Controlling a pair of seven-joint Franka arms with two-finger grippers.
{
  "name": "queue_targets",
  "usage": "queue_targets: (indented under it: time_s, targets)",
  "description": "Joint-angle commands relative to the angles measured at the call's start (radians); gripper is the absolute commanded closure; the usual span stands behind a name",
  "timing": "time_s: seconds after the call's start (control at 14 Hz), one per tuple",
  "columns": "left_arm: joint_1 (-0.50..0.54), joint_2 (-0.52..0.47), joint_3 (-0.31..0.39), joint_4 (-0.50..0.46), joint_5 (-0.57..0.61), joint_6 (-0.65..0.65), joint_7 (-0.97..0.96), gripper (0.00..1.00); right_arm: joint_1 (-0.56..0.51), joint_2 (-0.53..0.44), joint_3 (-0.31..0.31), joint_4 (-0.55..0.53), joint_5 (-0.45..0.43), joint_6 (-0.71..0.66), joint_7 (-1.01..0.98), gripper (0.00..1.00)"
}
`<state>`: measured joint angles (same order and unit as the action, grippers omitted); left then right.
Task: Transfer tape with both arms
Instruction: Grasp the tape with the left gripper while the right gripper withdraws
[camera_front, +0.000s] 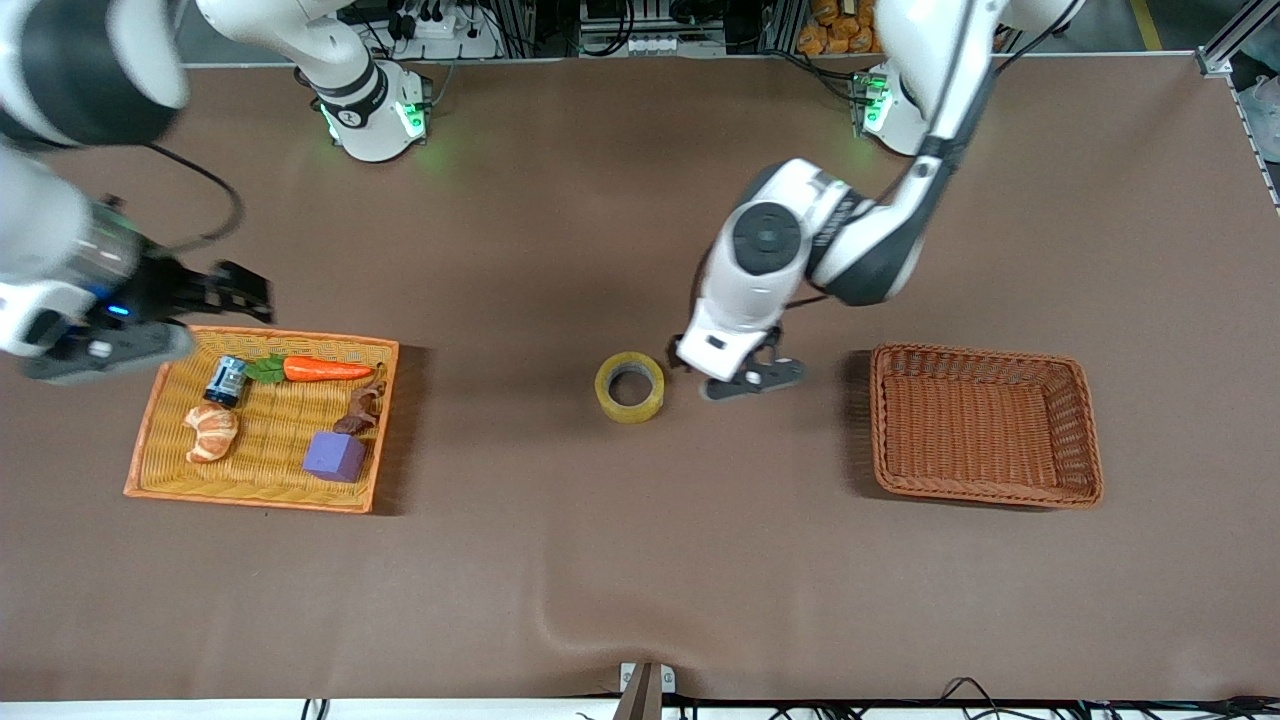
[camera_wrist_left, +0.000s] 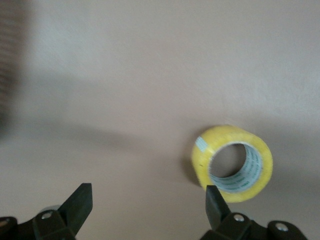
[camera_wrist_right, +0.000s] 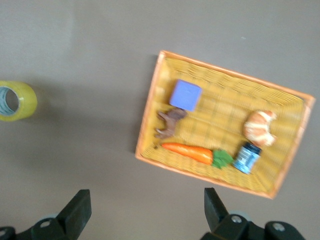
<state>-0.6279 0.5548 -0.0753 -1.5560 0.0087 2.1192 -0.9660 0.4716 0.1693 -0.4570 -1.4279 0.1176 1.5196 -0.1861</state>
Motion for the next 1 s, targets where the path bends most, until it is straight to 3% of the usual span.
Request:
queue_targets:
  time_s: [0.0, 0.07, 0.14, 0.5, 0.64, 0.71, 0.79, 0.93]
  targets:
    - [-0.048, 0.141, 0.012, 0.14, 0.039, 0.024, -0.114, 0.0, -0.185, -0.088, 0.146, -0.02, -0.016, -0.029, -0.003, 0.0]
    - [-0.058, 0.17, 0.015, 0.155, 0.039, 0.053, -0.125, 0.0, -0.3, -0.117, 0.266, -0.019, -0.032, -0.029, 0.017, 0.0]
    - [-0.058, 0.191, 0.015, 0.157, 0.039, 0.083, -0.128, 0.0, -0.392, -0.128, 0.346, -0.017, -0.048, -0.032, 0.028, 0.0]
    - [-0.092, 0.237, 0.017, 0.154, 0.042, 0.127, -0.157, 0.01, -0.438, -0.217, 0.35, -0.077, -0.061, -0.059, 0.074, 0.0]
    - [-0.092, 0.252, 0.017, 0.152, 0.04, 0.128, -0.158, 0.2, -0.438, -0.229, 0.342, -0.103, -0.16, -0.047, 0.071, 0.0]
    - [-0.095, 0.261, 0.017, 0.154, 0.04, 0.131, -0.158, 0.22, -0.438, -0.231, 0.336, -0.118, -0.179, -0.029, 0.071, 0.0]
    - [-0.098, 0.272, 0.017, 0.152, 0.04, 0.152, -0.158, 0.32, -0.436, -0.231, 0.319, -0.131, -0.179, -0.013, 0.071, 0.0]
    - [-0.101, 0.284, 0.017, 0.152, 0.04, 0.171, -0.16, 0.63, -0.436, -0.231, 0.316, -0.181, -0.177, 0.026, 0.079, 0.0]
